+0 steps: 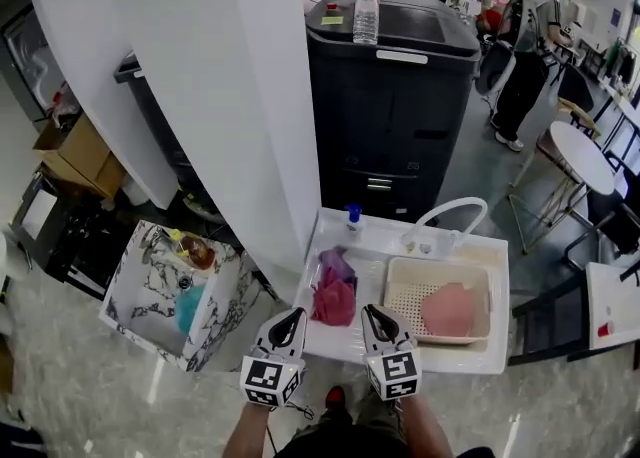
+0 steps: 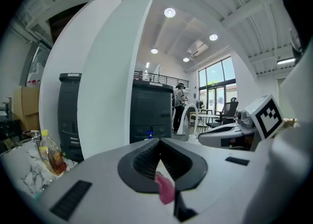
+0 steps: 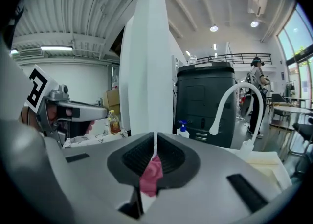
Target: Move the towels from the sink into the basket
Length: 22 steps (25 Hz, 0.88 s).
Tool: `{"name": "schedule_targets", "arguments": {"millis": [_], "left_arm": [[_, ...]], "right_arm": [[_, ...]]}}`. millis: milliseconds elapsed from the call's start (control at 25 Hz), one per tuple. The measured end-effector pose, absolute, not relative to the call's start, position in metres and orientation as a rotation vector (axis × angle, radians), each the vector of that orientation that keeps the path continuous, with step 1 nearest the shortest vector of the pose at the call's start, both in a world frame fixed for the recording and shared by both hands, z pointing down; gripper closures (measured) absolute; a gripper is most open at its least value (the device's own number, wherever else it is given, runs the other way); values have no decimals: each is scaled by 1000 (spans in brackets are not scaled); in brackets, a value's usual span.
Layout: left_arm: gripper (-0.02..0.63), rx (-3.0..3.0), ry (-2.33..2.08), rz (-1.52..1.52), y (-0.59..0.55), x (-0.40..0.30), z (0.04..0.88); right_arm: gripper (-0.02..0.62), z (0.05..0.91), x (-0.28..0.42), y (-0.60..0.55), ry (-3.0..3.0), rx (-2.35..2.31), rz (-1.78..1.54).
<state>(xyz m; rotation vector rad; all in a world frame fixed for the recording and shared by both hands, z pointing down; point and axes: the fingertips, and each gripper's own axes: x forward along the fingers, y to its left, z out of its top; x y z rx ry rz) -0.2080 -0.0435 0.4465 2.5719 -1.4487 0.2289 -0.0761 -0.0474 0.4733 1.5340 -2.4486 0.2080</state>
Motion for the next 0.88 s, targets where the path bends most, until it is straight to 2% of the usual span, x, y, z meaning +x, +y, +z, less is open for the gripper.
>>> {"name": "schedule_targets", "arguments": {"millis": [880], "left_arm": [[603,2197,-1588,326,-65,-274,561]], "right_arm": [[552,609,-145,-110,-2403,1131,426]]}}
